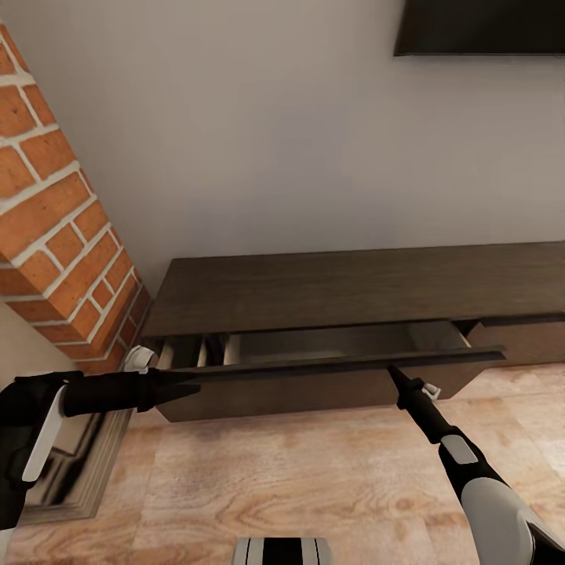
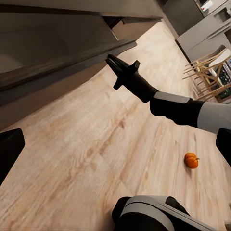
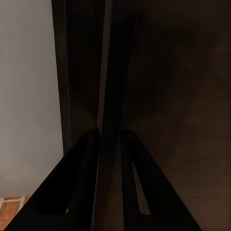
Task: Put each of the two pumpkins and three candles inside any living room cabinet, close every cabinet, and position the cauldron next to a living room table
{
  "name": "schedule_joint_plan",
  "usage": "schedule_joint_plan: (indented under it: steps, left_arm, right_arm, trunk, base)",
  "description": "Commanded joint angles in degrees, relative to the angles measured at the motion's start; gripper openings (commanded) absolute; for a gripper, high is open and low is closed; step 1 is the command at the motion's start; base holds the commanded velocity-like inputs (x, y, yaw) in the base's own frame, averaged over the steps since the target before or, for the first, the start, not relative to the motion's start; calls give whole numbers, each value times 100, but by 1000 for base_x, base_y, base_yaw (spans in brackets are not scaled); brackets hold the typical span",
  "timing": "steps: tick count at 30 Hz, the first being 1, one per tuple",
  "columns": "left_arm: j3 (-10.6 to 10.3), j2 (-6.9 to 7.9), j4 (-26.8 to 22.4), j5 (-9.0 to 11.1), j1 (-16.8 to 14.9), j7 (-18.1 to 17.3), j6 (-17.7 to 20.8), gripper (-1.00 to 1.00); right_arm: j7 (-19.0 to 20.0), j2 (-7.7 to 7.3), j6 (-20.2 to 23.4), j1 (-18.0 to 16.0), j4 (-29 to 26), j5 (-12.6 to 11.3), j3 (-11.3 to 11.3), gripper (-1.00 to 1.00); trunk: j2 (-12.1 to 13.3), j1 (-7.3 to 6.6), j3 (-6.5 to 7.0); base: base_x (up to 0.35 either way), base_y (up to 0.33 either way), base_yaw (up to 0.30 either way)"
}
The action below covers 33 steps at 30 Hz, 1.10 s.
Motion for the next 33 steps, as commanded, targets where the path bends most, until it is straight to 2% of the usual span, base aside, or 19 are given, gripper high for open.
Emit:
schedule_joint_plan:
  steps: [1,33]
  left_arm:
    - [-2,1,1,13,-4,-8,50,100]
    - [-5,1,1,13,-4,-10,50,100]
  right_arm:
    - [15,4,56,-1,15,47,71,-100]
    - [15,1,55,-1,15,47,71,-100]
  trunk:
    - [-2,-1,-4]
    - [-2,-1,-4]
  base:
    - [-20,0,0]
    - [-59,0,0]
